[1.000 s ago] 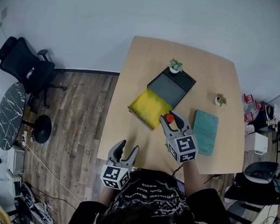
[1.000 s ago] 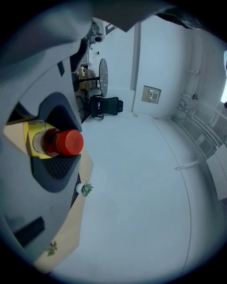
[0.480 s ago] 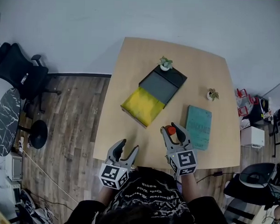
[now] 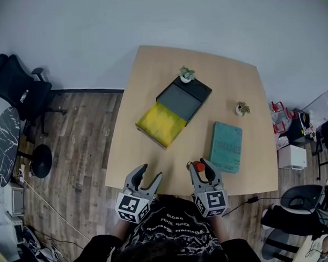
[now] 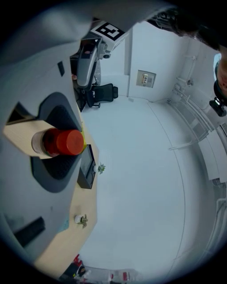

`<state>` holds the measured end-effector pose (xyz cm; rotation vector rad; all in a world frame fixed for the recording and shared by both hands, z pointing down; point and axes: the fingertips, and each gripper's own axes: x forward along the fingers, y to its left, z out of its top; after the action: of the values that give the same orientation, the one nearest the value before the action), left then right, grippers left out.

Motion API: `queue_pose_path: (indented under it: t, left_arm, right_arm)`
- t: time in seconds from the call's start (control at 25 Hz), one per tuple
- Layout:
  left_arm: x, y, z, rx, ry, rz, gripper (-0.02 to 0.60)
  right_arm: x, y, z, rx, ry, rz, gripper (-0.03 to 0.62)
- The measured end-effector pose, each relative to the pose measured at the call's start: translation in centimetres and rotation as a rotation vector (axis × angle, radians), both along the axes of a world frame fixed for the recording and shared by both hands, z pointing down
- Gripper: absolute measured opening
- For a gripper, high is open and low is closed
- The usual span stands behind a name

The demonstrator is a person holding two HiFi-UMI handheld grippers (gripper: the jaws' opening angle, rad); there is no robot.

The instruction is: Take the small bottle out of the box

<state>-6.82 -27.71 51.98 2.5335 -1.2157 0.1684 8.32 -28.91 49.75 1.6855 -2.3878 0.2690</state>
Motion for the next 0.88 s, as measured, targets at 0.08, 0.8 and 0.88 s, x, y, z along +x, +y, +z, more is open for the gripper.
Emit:
queue_pose_path:
  t: [0.08, 0.8, 0.88]
  left_arm:
    - [-0.1, 0.1, 0.0, 0.003, 0.001, -0.001, 0.247]
    - [-0.7, -0.8, -1.3, 0.035, 0.042, 0.004, 0.003]
    - [-0.3, -0.9, -1.2, 0.032, 0.048, 0.013, 0.003]
  right_arm:
    - [0.0, 0.6, 0.4, -0.005, 0.012, 0.002, 0.158]
    - [-0.8, -0.4, -0.1, 0.029, 0.048, -0.017, 0.158]
    - [-0.8, -0.8, -0.2, 0.031, 0.051, -0.018, 0.158]
